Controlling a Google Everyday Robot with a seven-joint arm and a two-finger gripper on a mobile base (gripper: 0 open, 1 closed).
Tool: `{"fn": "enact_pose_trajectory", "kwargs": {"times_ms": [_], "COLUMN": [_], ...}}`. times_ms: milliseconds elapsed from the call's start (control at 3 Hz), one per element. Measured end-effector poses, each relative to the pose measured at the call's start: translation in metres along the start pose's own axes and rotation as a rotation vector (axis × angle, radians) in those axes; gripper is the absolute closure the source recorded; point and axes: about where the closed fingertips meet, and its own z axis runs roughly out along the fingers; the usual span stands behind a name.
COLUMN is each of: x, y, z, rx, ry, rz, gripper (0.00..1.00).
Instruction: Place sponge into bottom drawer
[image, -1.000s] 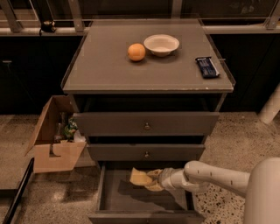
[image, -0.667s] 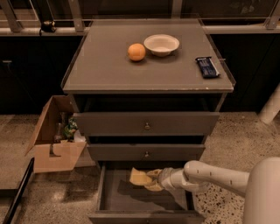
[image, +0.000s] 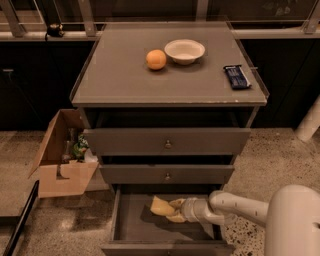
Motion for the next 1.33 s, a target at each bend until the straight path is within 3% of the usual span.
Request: {"fn": "enact_pose_trajectory", "kwargs": {"times_ms": [667,1000,1333], "x": [0.055,0.07,0.083], "y": [-0.003,-0.006,-0.008], "z": [0.037,0.05,0.065], "rx": [-0.006,-0.012,-0.05], "ry": [-0.004,0.0,0.002], "rz": [0.099,0.132,0.168], "gripper": [1.0,1.0,1.0]}}
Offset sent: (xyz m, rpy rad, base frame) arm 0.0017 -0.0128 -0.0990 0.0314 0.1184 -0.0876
